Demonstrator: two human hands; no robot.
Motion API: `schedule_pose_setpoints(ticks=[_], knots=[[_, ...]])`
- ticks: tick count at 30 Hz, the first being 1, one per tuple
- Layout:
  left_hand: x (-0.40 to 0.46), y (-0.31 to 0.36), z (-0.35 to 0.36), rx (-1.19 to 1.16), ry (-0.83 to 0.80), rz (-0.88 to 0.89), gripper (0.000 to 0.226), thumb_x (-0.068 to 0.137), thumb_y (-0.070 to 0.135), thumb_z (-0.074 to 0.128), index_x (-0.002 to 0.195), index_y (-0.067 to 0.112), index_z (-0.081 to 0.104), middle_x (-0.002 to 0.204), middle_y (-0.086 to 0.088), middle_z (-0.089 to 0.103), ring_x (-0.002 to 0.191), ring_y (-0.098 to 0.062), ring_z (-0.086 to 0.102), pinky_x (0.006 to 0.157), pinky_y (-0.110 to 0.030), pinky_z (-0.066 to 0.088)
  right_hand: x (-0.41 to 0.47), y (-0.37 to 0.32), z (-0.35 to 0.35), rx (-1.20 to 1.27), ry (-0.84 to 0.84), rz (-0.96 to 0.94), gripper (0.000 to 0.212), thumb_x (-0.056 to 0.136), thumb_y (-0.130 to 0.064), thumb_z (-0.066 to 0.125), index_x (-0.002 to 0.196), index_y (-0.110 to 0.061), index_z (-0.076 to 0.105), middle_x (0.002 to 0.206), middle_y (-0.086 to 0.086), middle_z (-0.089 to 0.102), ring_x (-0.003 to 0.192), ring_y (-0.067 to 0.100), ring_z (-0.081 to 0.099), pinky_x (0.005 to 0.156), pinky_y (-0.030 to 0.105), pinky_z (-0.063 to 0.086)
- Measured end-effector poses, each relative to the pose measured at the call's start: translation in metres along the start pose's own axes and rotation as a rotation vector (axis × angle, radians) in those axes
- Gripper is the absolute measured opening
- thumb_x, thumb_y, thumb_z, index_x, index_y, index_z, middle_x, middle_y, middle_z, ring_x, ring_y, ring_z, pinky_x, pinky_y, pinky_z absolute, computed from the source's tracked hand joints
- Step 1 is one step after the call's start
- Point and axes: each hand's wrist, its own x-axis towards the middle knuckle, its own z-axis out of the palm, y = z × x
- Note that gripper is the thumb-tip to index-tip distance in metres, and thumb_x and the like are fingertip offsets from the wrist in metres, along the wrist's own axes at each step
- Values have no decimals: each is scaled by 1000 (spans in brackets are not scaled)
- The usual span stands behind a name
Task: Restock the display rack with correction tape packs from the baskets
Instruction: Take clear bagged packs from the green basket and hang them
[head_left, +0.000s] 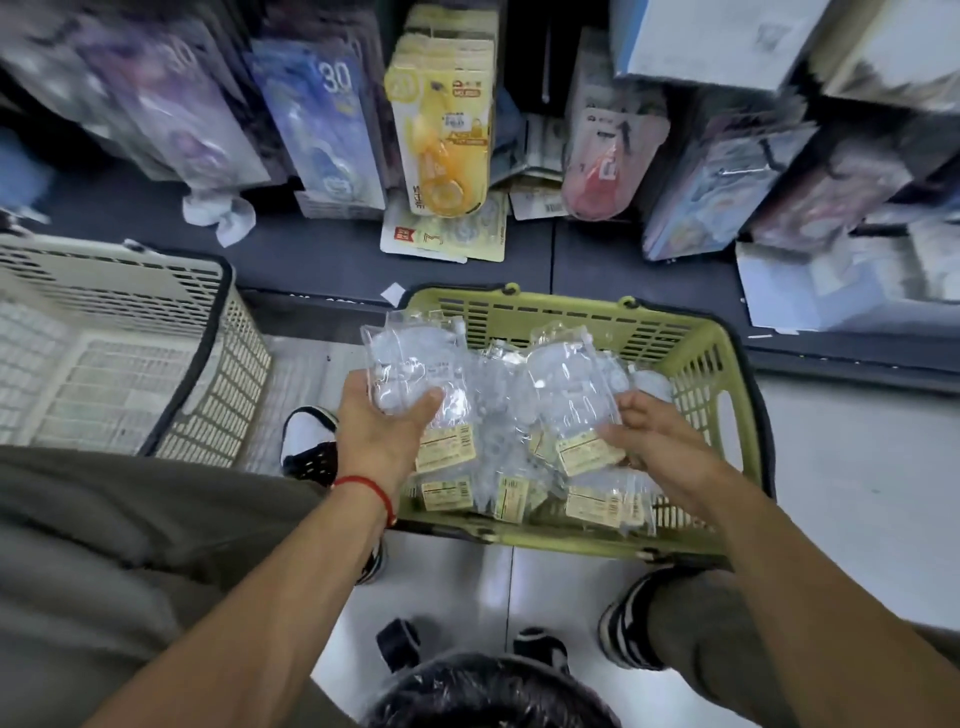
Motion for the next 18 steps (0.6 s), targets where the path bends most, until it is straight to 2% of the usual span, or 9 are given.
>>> schedule_pose_setpoints(ticks=[3, 4, 7, 9, 12, 13, 15, 17, 18], knots=[[-4, -3, 21, -69, -83, -108, 37, 89, 17, 84, 118, 23, 61, 113, -3, 77, 99, -19, 76, 85, -43, 64, -4, -20, 23, 212, -63, -40, 17, 96, -8, 72, 112, -9, 65, 107, 8, 79, 95, 22, 76, 73, 30, 62], [-5, -1, 29, -119, -121, -155, 40, 92, 22, 82, 126, 22, 60, 122, -3, 75, 107, -22, 74, 91, -46, 61, -4, -25, 34, 199, -62, -46, 17, 96, -8, 72, 110, -10, 65, 108, 11, 78, 96, 23, 76, 74, 32, 63], [-1, 7, 44, -132, -188, -254, 65, 92, 47, 77, 147, 28, 46, 138, 14, 55, 124, -12, 56, 105, -36, 42, -1, -30, 62, -13, 8, -37, 22, 93, -13, 78, 111, -9, 66, 117, 17, 71, 107, 31, 73, 87, 46, 64], [6, 10, 48, -70, -239, -226, 70, 87, 48, 82, 142, 24, 47, 139, 9, 58, 126, -16, 57, 111, -41, 43, 3, -35, 73, -103, 39, -53, 25, 91, -20, 81, 109, -11, 67, 116, 14, 71, 108, 31, 71, 91, 48, 62], [14, 18, 45, -4, -263, -202, 67, 81, 32, 91, 135, 21, 52, 133, -4, 67, 121, -24, 66, 108, -50, 52, 8, -40, 66, -126, 72, -104, 20, 96, -31, 75, 103, -13, 70, 105, 8, 74, 96, 25, 72, 76, 35, 63], [18, 20, 44, 11, -255, -200, 66, 81, 30, 91, 134, 21, 53, 132, -4, 68, 120, -25, 66, 106, -50, 53, 10, -37, 56, -213, 149, -116, 17, 99, -32, 71, 100, -15, 71, 101, 4, 74, 93, 23, 72, 74, 32, 61], [28, 25, 41, 46, -233, -175, 62, 80, 27, 92, 129, 23, 54, 132, -4, 68, 119, -26, 66, 103, -48, 55, 12, -18, 23, -626, 357, -28, 17, 102, -34, 65, 102, -17, 69, 101, 3, 75, 93, 25, 71, 77, 32, 56], [36, 29, 38, 74, -227, -134, 62, 79, 25, 93, 128, 22, 54, 132, -5, 68, 119, -27, 66, 104, -47, 55, 7, 9, -1, -964, 408, 263, 42, 101, -45, 63, 122, -9, 64, 119, 14, 72, 108, 33, 68, 88, 35, 54], [39, 31, 37, 81, -230, -125, 64, 79, 25, 93, 128, 22, 53, 133, -5, 67, 120, -26, 65, 105, -45, 54, 4, 23, -6, -989, 383, 389, 63, 98, -53, 64, 137, -5, 55, 130, 19, 67, 118, 35, 65, 95, 38, 53]])
